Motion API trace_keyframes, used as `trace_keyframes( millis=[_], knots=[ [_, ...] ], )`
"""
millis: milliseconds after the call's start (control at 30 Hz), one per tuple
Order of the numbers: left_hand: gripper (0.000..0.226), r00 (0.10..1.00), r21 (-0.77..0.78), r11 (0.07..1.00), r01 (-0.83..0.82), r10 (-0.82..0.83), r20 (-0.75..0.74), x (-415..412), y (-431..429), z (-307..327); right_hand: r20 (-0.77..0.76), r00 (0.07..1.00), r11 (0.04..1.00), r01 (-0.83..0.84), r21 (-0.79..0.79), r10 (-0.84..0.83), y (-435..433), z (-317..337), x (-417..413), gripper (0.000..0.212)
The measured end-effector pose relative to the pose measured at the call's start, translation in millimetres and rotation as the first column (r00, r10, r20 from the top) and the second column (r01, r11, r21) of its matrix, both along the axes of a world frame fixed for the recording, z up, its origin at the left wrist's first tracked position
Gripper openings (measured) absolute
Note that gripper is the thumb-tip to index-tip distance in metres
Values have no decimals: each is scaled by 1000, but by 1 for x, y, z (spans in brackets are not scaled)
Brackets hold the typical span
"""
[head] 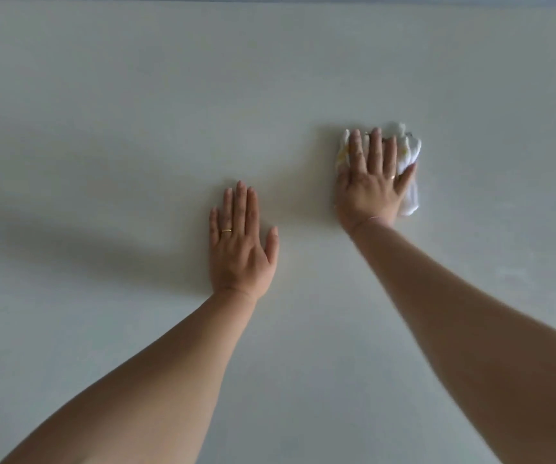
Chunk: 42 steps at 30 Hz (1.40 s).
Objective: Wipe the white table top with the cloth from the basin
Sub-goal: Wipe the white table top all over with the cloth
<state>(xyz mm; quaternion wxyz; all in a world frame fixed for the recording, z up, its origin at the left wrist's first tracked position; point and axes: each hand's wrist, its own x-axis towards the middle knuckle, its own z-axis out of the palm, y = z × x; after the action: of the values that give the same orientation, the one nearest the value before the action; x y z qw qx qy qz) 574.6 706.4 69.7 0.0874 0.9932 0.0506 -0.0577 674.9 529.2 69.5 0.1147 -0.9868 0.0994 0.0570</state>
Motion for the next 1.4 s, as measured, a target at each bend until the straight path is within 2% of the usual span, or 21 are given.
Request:
trace_keyframes(
  millis=[33,100,167,233,300,367,433,467,533,600,667,733,800,867,900,967,1033,1100,1233,1300,1400],
  knots=[
    [68,1000,4,1000,-1,1,-4,0,0,1,-16,1000,1000,24,8,-24,20,1,-7,53],
    [68,1000,8,1000,-3,3,-6,0,-1,3,-29,971,972,-235,25,235,51,3,-27,54],
    [67,1000,0,1000,-1,1,-3,0,-1,4,-45,793,793,-608,-15,607,44,7,-29,53],
    [67,1000,-9,1000,2,-2,6,-1,-1,4,-50,667,663,-745,-74,744,11,10,-2,56],
    [67,1000,-10,1000,5,-5,20,0,-1,3,-31,801,797,-598,-89,597,-22,7,32,56],
    [67,1000,-8,1000,-2,2,30,1,-2,3,-33,970,970,-241,-22,240,-30,4,52,52],
    [67,999,-7,1000,-10,10,35,1,-2,1,-27,1000,1000,2,2,-2,5,4,46,52],
    [67,999,-7,1000,-11,11,33,1,-2,1,-27,1000,1000,-6,9,7,27,4,35,52],
    [66,1000,-7,1000,-12,12,25,1,-3,2,-10,956,955,-294,25,295,64,3,6,53],
    [65,1000,-11,1000,-13,13,25,2,-4,4,-20,777,777,-630,-17,629,62,7,-2,53],
    [66,1000,-27,1000,-10,11,28,2,-3,5,-22,655,651,-754,-84,756,31,9,23,55],
    [67,999,-53,999,-3,5,32,5,-3,8,-24,770,764,-637,-106,638,-6,6,55,54],
    [66,998,-71,997,4,0,60,16,-3,11,-38,950,950,-310,-37,309,-23,2,75,54],
    [64,996,-80,997,5,2,92,37,-6,13,-15,998,998,-65,-8,65,1,0,72,53],
    [62,994,-77,997,-1,10,111,52,-8,14,-11,998,998,-61,2,61,19,1,64,53],
    [57,987,-74,997,-34,46,156,86,-13,15,4,948,948,-318,10,318,42,2,43,52],
    [54,981,-79,995,-60,74,180,117,-16,13,-14,757,756,-654,-39,654,30,5,39,53],
    [56,990,-60,997,-47,55,133,135,-15,5,-36,635,628,-771,-107,772,-1,7,65,54],
    [63,997,-25,1000,-18,19,78,138,-13,-8,-6,942,940,-335,-60,336,-31,-1,120,52],
    [64,996,-23,999,-24,26,84,138,-13,-8,15,992,992,-121,-44,122,-3,-4,121,53],
    [64,996,-31,999,-32,35,83,137,-14,-5,10,931,931,-364,-31,365,39,-3,101,53]
  ],
)
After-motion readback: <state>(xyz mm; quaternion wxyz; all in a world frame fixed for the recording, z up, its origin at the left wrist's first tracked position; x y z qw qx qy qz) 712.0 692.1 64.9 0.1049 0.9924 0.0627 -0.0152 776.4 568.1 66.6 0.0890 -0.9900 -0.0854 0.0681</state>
